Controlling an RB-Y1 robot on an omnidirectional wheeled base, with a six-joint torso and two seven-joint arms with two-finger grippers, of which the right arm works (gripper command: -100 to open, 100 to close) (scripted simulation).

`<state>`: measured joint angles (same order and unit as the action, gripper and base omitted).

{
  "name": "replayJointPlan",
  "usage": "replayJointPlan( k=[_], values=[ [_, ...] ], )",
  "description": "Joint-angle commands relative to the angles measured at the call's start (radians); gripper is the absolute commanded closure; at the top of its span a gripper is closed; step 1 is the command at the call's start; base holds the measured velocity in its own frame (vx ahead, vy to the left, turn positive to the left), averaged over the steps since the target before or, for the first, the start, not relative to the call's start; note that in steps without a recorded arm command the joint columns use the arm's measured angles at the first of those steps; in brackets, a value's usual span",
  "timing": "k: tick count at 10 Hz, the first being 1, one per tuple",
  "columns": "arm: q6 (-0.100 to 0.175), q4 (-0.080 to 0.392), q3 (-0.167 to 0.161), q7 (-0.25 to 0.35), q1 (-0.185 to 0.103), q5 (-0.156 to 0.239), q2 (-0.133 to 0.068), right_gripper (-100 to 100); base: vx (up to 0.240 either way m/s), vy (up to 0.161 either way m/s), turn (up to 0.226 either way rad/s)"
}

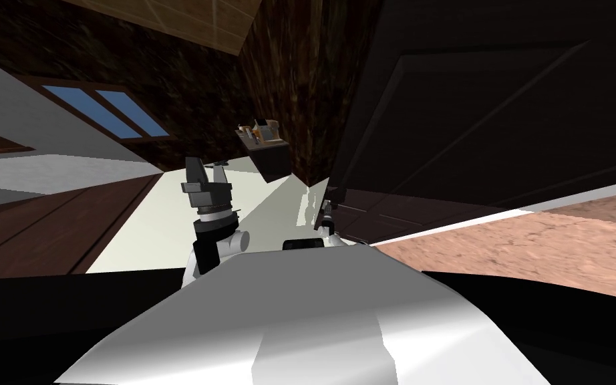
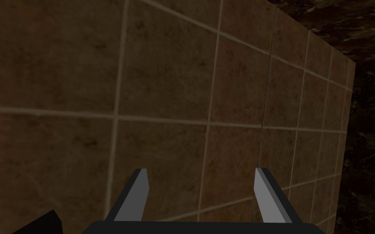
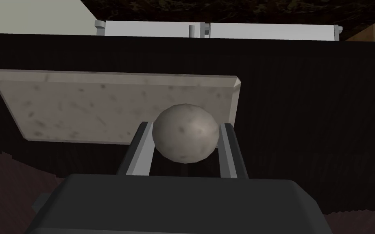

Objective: Push the door open

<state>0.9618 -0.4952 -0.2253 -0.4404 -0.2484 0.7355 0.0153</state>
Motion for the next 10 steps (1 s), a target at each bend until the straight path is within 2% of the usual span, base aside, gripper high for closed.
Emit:
replayJointPlan(
  k=[1, 3, 4, 7, 8, 10],
  values=[
    [0.002, -0.001, 0.0, -0.002, -0.002, -0.002, -0.003, 100, 0.0, 0.0, 0.0],
    [0.002, -0.001, 0.0, -0.002, -0.002, -0.002, -0.003, 100, 0.0, 0.0, 0.0],
    [0.009, 0.0, 0.012, -0.012, -0.001, 0.023, -0.026, 100, 0.119, 0.019, -0.022],
    [0.009, 0.0, 0.012, -0.012, -0.001, 0.023, -0.026, 100, 0.086, 0.014, -0.017],
    [0.02, -0.001, 0.027, -0.027, -0.002, 0.053, -0.043, 100, 0.15, 0.017, -0.014],
    [0.026, -0.001, 0.034, -0.033, -0.003, 0.066, -0.047, 100, 0.169, 0.019, -0.048]
  ],
)
